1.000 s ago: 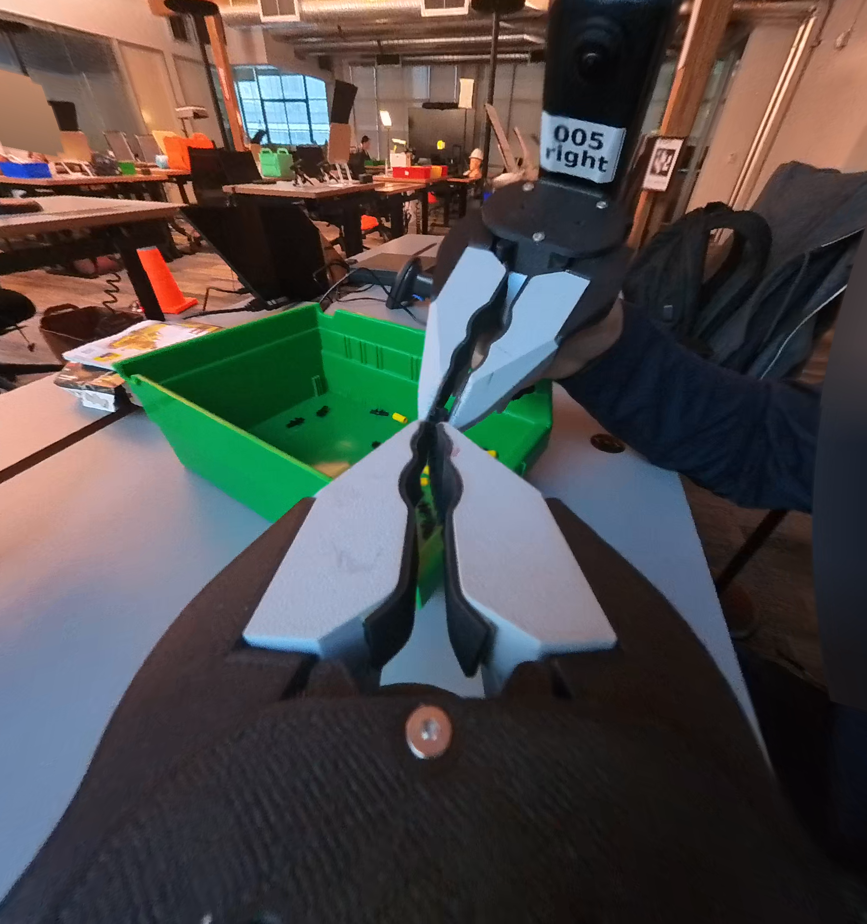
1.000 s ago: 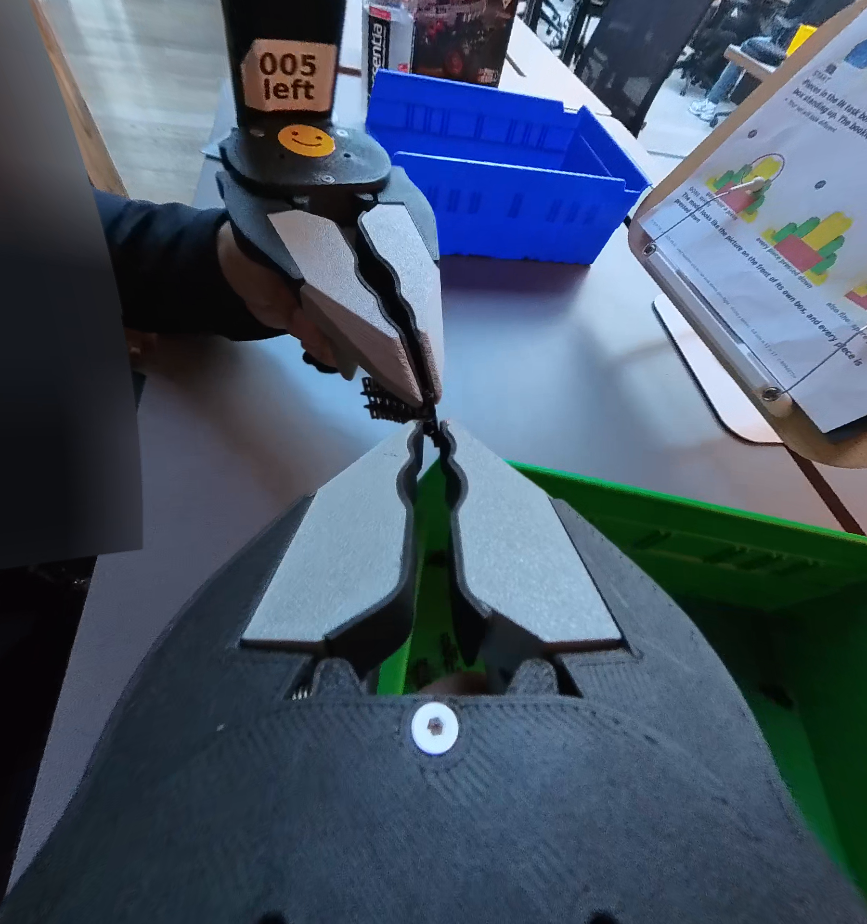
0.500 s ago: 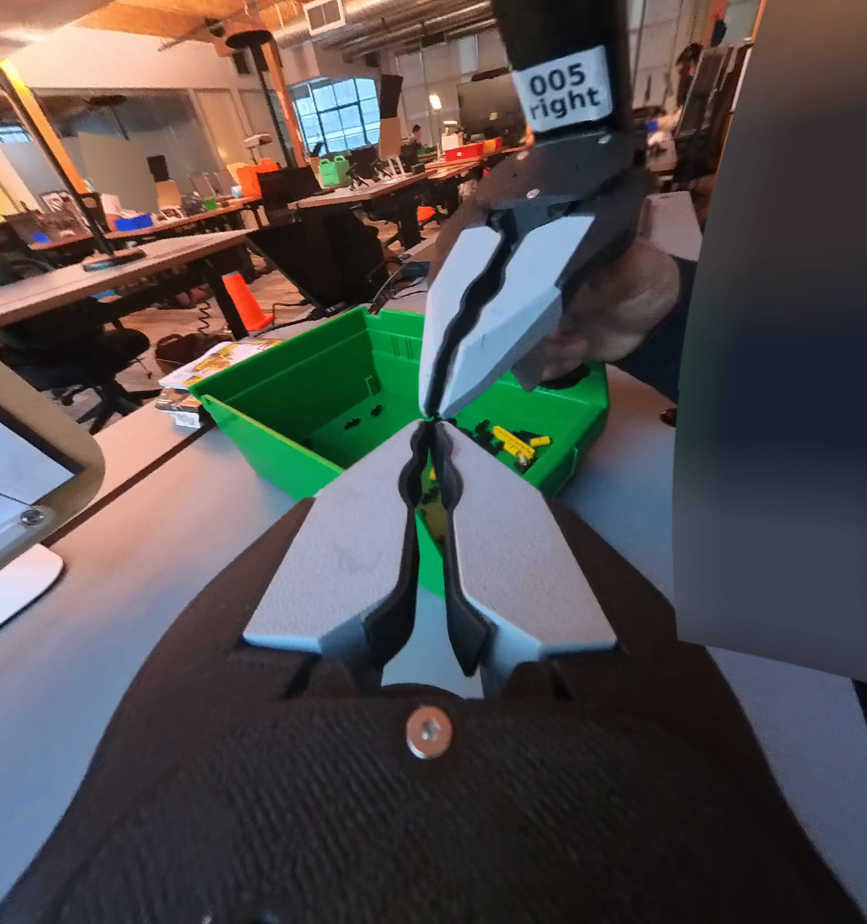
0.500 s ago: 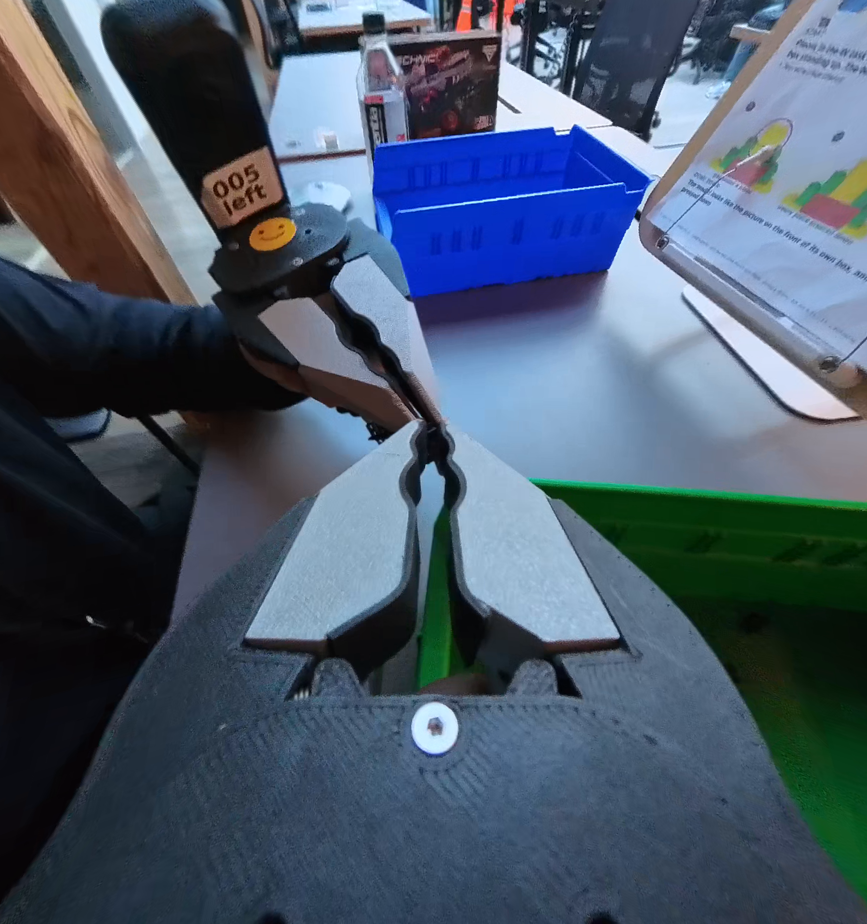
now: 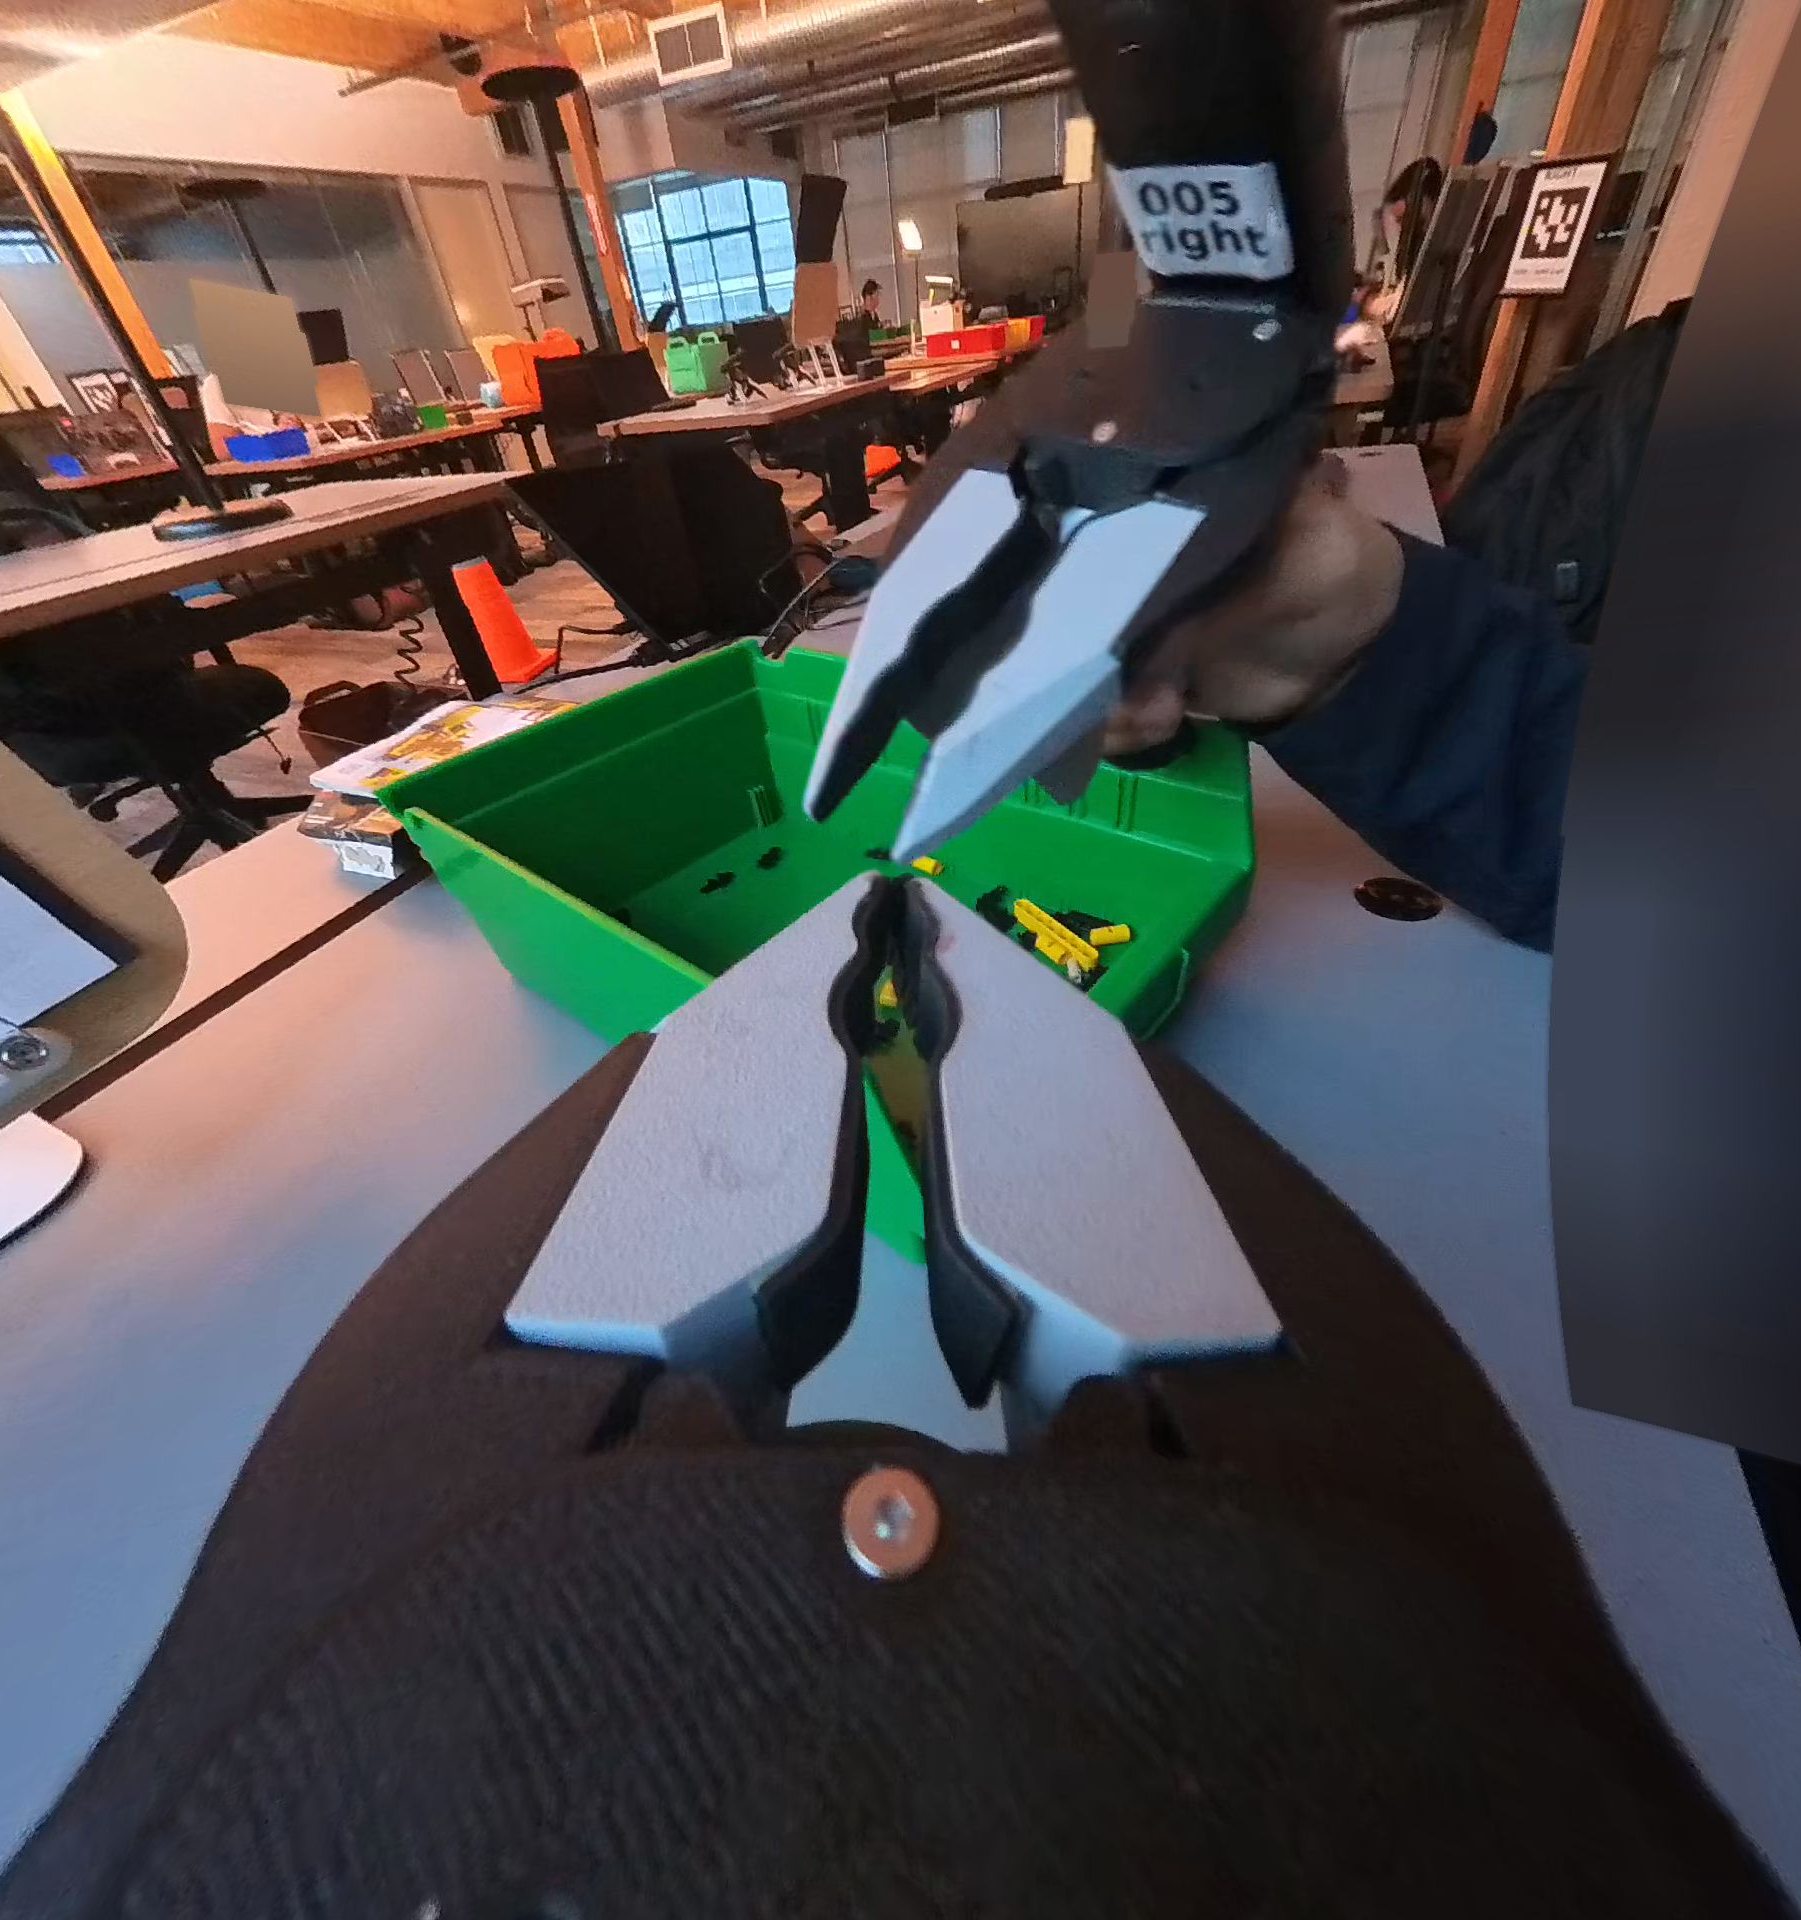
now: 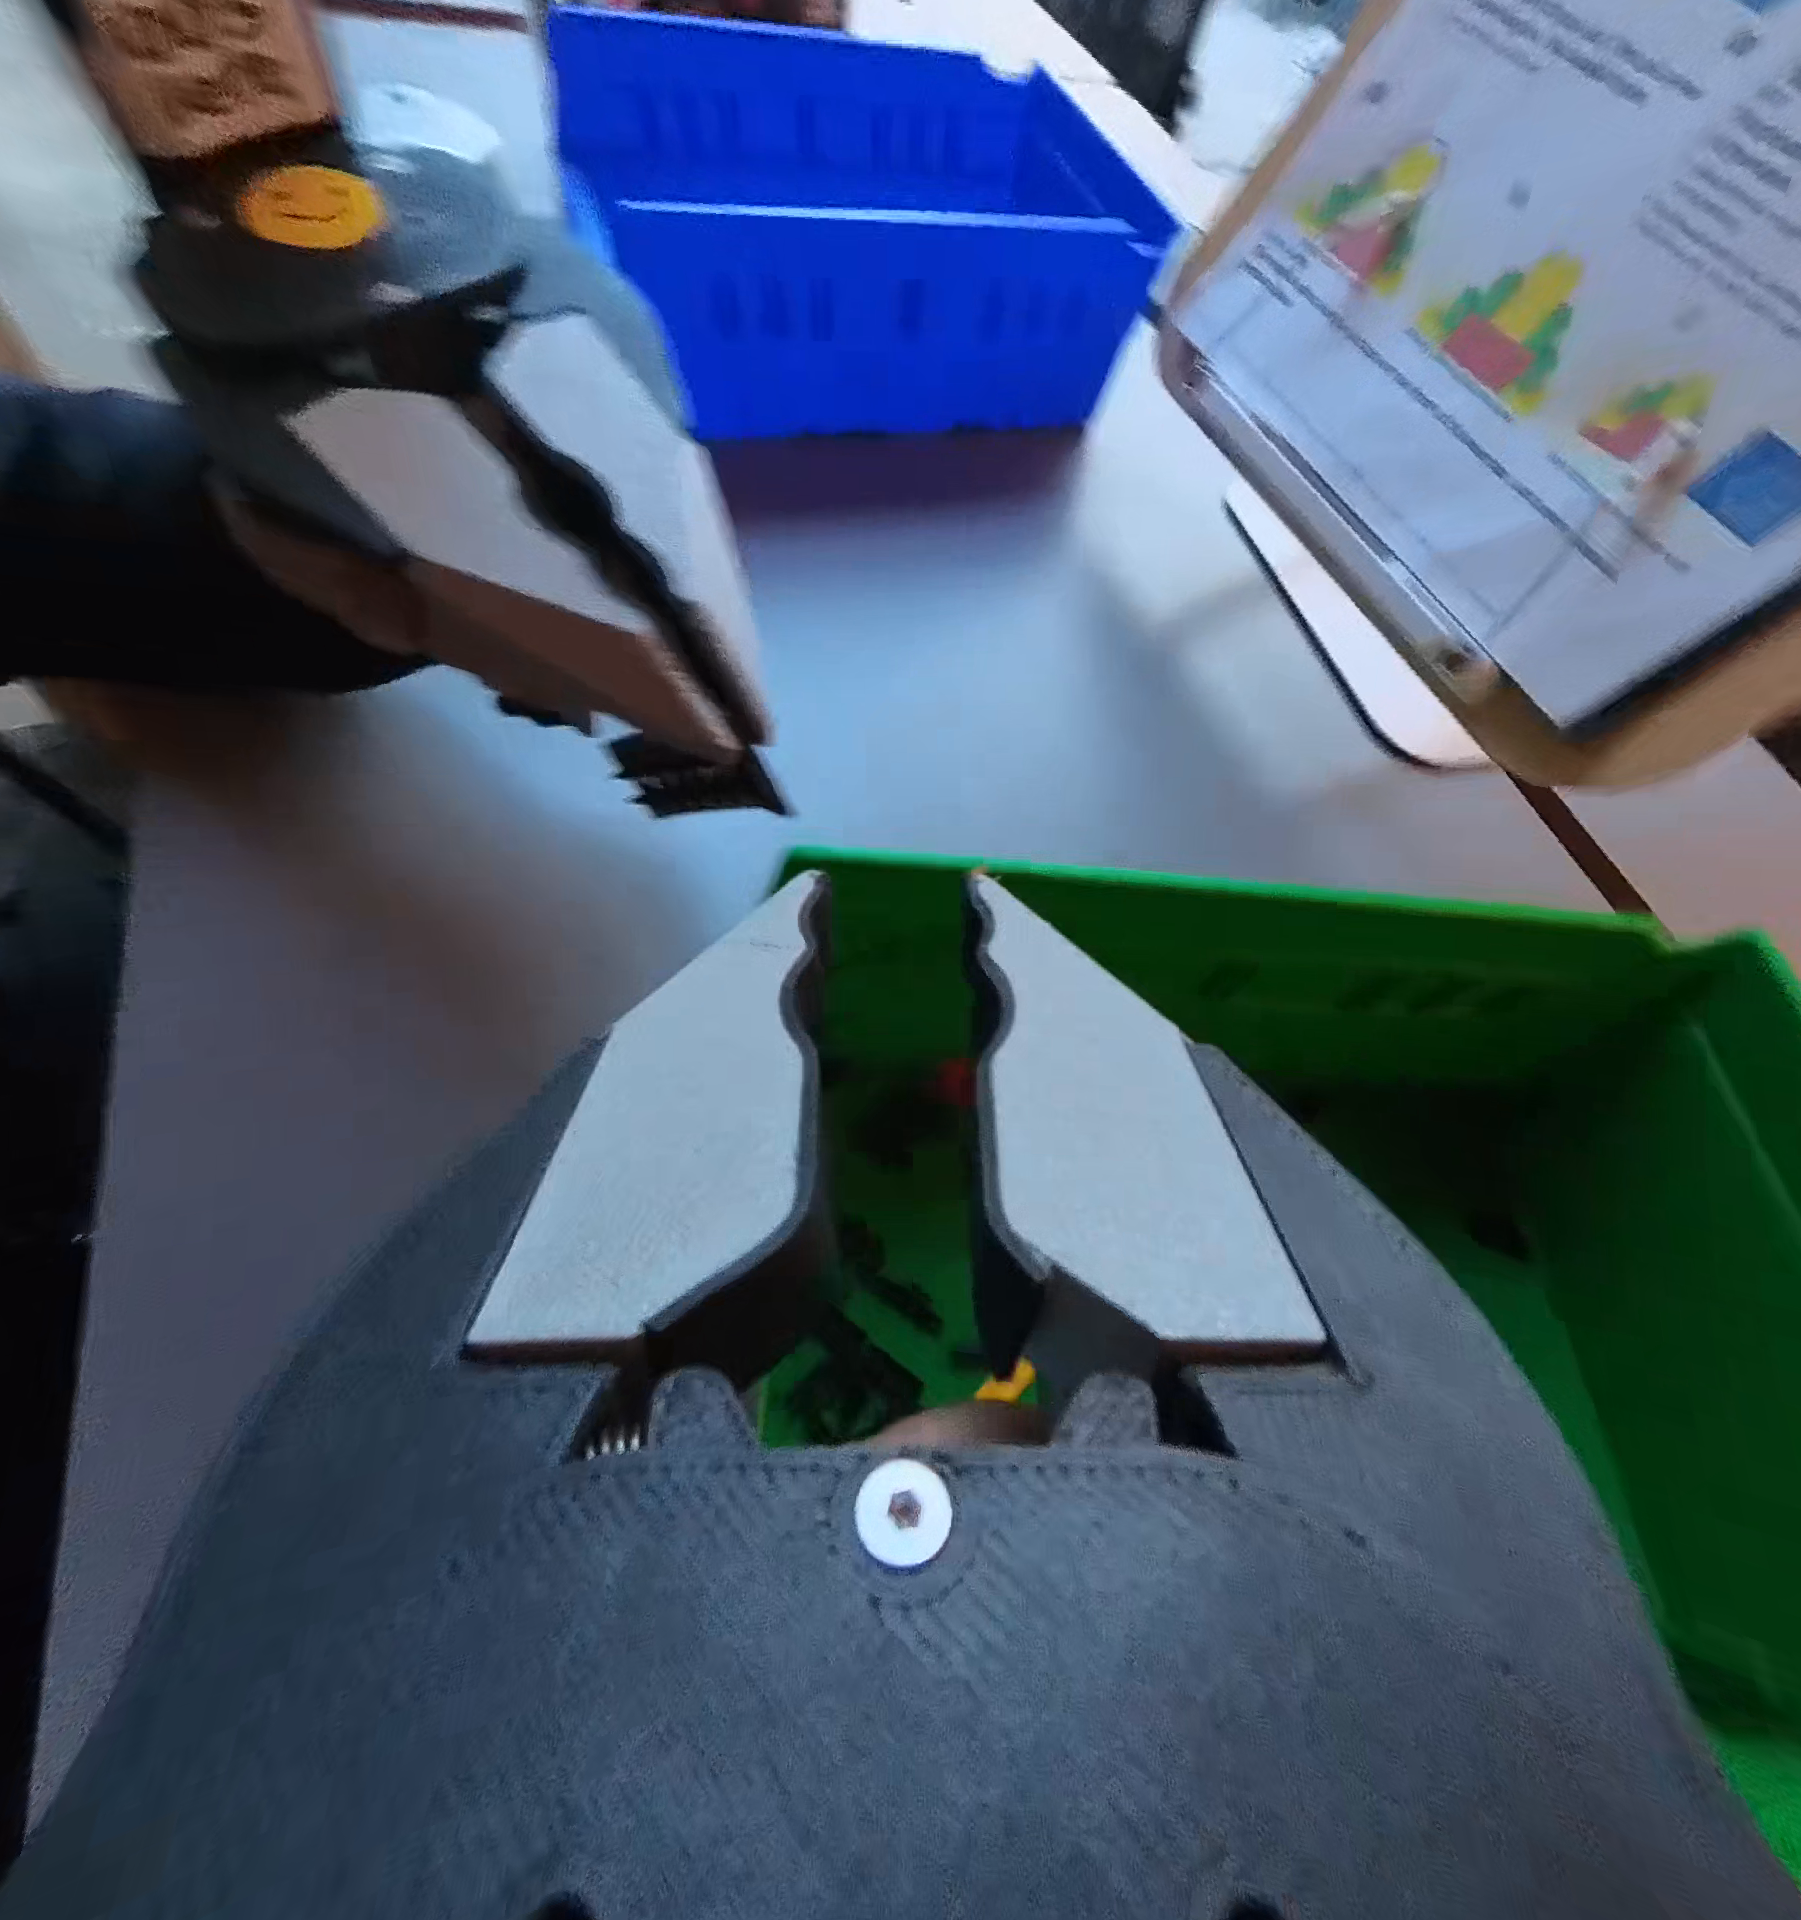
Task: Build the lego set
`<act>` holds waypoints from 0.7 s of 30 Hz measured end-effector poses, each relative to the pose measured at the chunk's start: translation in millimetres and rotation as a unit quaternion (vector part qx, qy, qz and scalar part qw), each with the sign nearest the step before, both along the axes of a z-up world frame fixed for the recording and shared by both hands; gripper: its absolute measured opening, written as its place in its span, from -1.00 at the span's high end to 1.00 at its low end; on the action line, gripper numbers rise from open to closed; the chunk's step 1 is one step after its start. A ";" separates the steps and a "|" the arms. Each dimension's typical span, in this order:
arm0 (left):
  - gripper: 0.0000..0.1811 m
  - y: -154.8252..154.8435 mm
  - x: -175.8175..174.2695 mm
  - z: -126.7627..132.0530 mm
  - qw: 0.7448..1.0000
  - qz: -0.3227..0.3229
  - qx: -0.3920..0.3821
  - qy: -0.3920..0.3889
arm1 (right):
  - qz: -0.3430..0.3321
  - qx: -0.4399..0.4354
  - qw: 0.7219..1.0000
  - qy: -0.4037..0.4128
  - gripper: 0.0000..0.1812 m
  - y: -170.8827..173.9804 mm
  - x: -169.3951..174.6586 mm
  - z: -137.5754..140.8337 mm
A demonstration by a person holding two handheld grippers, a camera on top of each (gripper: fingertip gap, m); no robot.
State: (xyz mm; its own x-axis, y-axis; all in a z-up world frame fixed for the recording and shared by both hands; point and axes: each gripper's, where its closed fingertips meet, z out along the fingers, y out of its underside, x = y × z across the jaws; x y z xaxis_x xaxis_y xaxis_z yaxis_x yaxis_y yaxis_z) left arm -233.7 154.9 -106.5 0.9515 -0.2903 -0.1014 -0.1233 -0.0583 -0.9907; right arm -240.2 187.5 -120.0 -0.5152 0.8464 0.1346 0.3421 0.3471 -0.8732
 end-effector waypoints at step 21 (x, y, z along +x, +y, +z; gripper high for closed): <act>0.96 -7.7 6.6 7.6 0.998 -0.048 0.004 -0.051 | 0.094 0.010 0.994 0.053 0.98 -44.7 8.3 8.1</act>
State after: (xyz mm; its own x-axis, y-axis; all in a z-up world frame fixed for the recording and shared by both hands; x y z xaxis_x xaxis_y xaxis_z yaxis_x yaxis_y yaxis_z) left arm -227.0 147.2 -98.9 0.9251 -0.3796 -0.0076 -0.0255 -0.0422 -0.9988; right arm -231.9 142.8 -111.8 -0.6461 0.7332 0.2120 0.1764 0.4137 -0.8932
